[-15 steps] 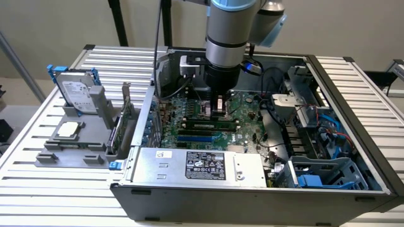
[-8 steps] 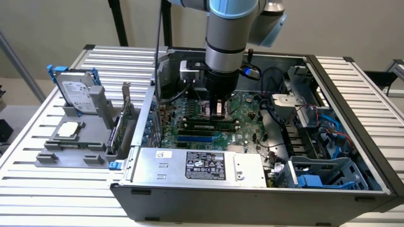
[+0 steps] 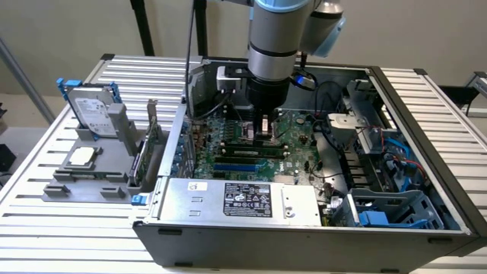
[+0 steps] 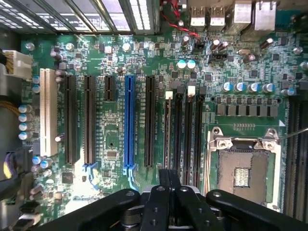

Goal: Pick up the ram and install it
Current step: 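Press down the ram until it locks into place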

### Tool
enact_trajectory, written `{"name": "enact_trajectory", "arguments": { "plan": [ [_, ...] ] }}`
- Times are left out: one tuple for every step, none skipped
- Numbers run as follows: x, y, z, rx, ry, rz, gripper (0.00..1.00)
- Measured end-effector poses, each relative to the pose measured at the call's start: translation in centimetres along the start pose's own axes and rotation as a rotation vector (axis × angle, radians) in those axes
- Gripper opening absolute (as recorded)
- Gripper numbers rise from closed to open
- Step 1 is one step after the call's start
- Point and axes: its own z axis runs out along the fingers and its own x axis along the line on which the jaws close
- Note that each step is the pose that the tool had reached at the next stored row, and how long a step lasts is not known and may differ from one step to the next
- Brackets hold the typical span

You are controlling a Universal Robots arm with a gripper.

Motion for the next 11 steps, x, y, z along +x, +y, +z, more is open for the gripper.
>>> {"name": "enact_trajectory", "arguments": {
  "plan": [
    [0.01,0.00,-0.28,-0.0003,0.0000,0.000,0.11],
    [0.01,0.00,-0.41,-0.0005,-0.0002,0.000,0.11],
    [0.01,0.00,-0.40,-0.0004,-0.0007,0.000,0.11],
    [0.01,0.00,-0.40,-0.0004,-0.0009,0.000,0.11],
    [0.01,0.00,-0.40,-0.0003,-0.0012,0.000,0.11],
    [0.01,0.00,-0.40,-0.0004,-0.0010,0.000,0.11],
    [0.01,0.00,-0.40,-0.0004,-0.0011,0.000,0.11],
    [0.01,0.00,-0.40,-0.0005,-0.0010,0.000,0.11],
    [0.01,0.00,-0.40,-0.0005,-0.0010,0.000,0.11],
    [0.01,0.00,-0.40,-0.0005,-0.0011,0.000,0.11],
    [0.01,0.00,-0.41,-0.0005,-0.0010,0.000,0.11]
  ]
}}
